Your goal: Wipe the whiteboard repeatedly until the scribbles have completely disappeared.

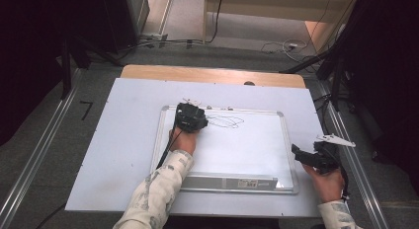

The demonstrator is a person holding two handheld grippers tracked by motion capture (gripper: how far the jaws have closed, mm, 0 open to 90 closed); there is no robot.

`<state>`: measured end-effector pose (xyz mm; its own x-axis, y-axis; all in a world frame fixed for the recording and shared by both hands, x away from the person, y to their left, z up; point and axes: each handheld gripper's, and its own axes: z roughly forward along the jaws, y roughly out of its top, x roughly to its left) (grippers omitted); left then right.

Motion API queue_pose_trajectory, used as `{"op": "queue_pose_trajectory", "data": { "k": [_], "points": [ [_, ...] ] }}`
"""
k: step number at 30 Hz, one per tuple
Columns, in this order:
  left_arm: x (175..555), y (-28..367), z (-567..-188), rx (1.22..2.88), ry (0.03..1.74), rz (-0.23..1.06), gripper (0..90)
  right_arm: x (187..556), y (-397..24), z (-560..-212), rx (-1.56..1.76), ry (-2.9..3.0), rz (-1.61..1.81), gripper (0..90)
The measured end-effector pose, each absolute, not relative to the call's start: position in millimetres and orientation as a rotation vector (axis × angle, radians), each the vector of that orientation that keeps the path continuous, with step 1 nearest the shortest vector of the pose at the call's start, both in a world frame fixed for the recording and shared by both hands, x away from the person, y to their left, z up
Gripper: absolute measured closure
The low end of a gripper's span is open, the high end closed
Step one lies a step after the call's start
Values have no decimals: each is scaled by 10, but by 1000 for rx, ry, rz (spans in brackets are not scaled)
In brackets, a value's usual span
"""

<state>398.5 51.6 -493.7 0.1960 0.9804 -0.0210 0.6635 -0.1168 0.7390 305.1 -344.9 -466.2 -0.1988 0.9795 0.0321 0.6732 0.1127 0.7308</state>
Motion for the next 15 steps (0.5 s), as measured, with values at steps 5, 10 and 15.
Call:
{"op": "queue_pose_trajectory", "data": {
  "k": [5,10,15],
  "points": [
    [4001,471,-4931,1868,1520,639,408,3051,-3451,-4661,1603,1931,870,129],
    [4016,408,-4926,1884,1507,629,408,3050,-3453,-4660,1602,1932,871,129],
    [4023,385,-4928,1887,1498,625,408,3051,-3448,-4662,1601,1933,871,129]
  ]
}}
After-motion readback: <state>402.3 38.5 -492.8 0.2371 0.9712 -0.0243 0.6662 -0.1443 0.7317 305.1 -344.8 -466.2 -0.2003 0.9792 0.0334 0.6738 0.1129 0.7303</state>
